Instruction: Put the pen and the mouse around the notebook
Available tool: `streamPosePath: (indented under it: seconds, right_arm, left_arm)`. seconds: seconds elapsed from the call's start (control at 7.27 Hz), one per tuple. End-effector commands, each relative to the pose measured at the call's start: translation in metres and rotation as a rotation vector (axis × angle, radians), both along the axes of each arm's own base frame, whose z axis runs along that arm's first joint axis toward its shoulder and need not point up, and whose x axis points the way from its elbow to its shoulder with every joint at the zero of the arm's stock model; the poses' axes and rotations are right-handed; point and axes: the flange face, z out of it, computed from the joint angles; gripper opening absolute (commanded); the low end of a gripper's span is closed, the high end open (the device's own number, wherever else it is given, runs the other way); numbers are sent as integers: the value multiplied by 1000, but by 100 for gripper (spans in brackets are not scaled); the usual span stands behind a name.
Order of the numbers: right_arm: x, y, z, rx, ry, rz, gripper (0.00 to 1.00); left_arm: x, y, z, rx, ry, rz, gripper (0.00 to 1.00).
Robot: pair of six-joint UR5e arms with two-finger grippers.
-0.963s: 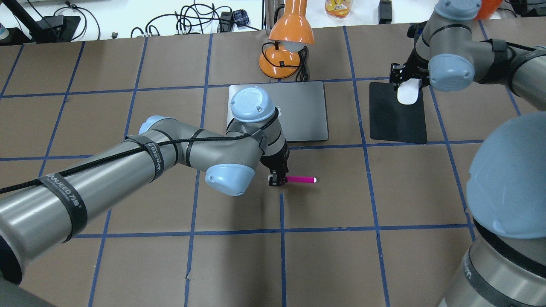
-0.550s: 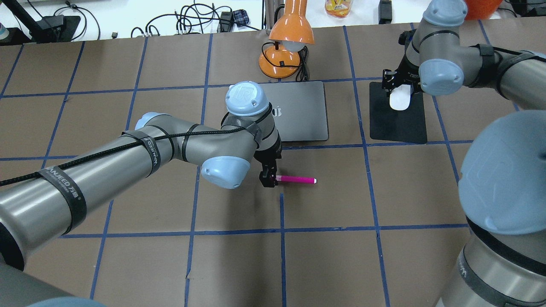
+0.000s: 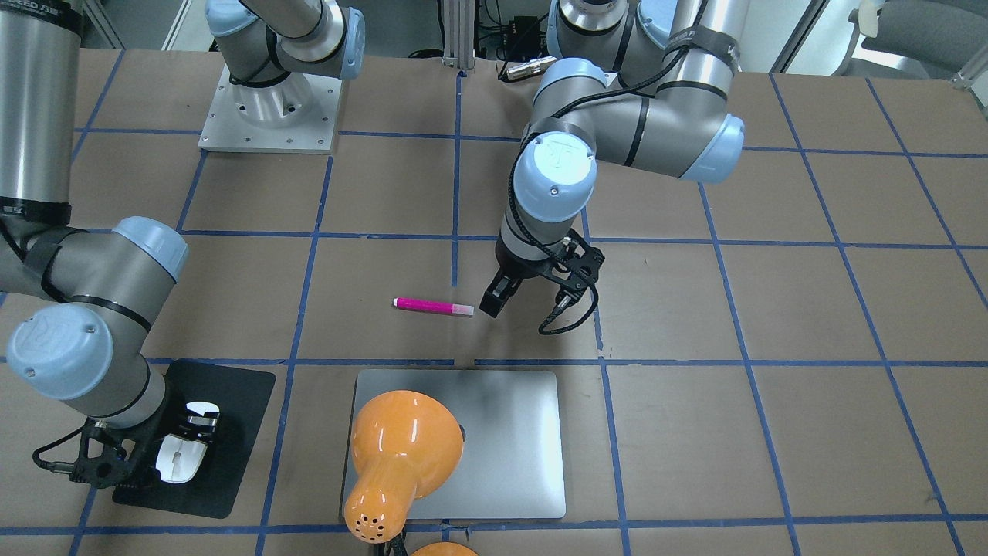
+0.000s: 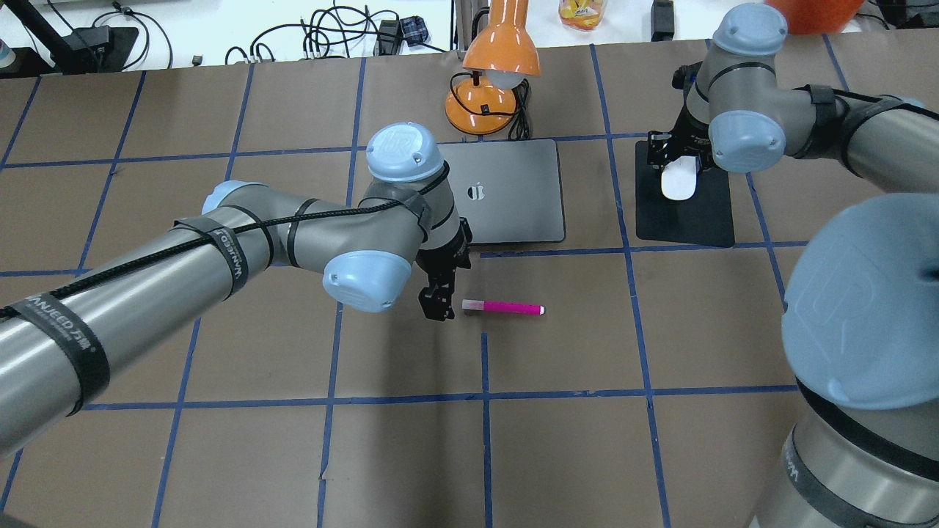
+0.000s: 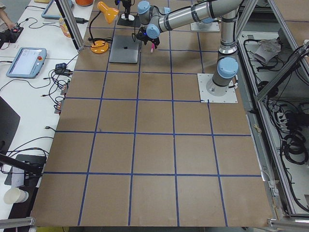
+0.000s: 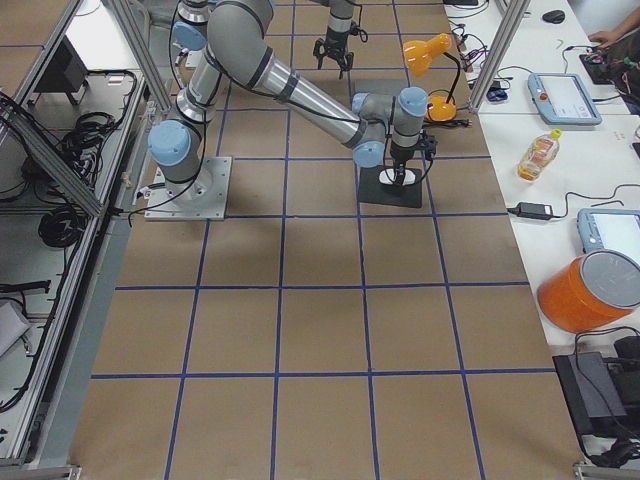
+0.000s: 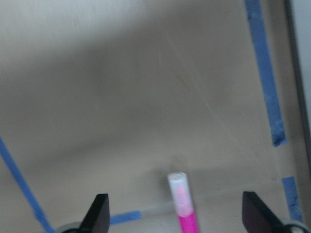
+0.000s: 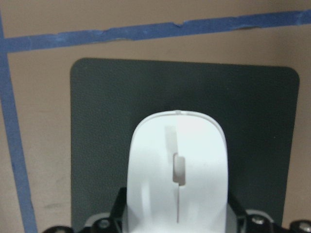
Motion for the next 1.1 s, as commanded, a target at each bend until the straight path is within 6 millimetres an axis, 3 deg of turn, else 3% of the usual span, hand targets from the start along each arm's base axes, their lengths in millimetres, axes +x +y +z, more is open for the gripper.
streamPosePath:
  seconds: [0.0, 0.14, 0.41, 0.69, 0.96]
  right_arm:
    - [-4, 1, -2, 2, -12, -13, 85]
    - [-3, 0, 0, -1, -12, -12, 100]
    - [3, 2, 20, -13, -9, -4, 100]
    - [7, 37, 108, 33, -18, -4, 100]
    - [26, 109, 202, 126, -35, -2, 100]
  left_arm:
    - [39, 8, 68, -45, 1, -550, 100]
    - [49, 13, 91, -89, 13, -687, 100]
    - [70, 17, 123, -121, 34, -835, 100]
    - [66, 19, 181, -124, 44, -865, 100]
    - [76, 8, 229, -142, 28, -852, 100]
